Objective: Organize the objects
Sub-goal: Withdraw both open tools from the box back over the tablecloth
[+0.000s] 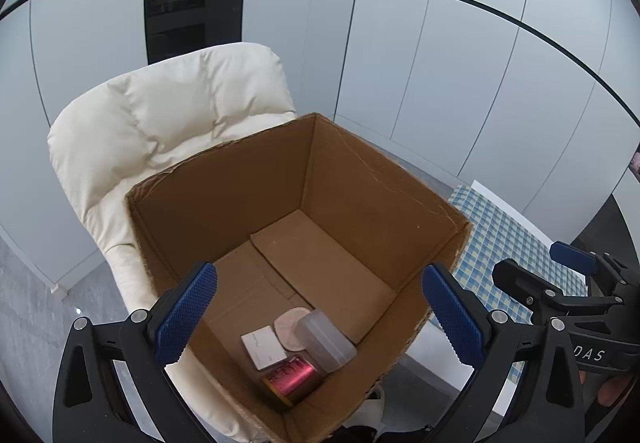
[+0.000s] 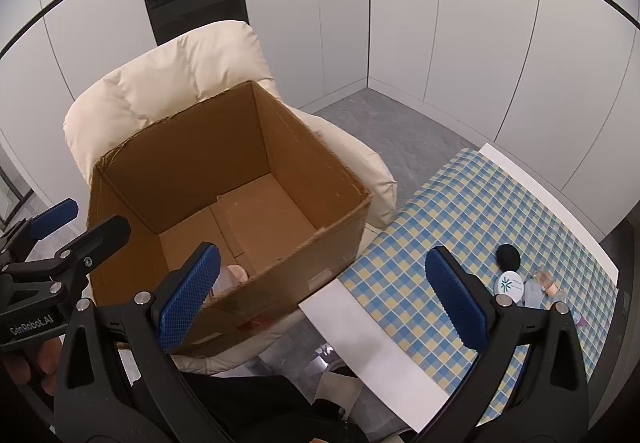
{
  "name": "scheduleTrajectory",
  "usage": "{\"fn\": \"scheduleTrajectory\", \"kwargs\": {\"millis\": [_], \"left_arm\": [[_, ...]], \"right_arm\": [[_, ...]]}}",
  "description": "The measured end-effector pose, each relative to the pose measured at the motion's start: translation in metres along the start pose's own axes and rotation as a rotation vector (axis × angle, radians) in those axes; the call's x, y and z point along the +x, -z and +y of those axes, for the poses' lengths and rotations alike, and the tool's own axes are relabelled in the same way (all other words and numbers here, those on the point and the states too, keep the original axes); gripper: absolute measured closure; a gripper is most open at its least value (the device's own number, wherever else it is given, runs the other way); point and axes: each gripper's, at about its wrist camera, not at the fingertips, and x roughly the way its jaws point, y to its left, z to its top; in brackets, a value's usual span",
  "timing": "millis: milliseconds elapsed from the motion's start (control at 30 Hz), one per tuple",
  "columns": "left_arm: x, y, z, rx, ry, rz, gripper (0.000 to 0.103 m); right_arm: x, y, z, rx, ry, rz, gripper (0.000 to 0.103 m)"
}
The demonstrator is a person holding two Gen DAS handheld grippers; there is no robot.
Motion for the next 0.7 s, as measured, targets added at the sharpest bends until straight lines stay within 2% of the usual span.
{"fn": "scheduleTrajectory", "kwargs": {"millis": [700], "left_arm": [[0.013, -0.002, -0.066, 0.076, 0.074, 0.015, 0.001]], "right_arm": [[-0.022, 0.016, -0.069, 0.091, 0.092, -0.028, 0.0]]}}
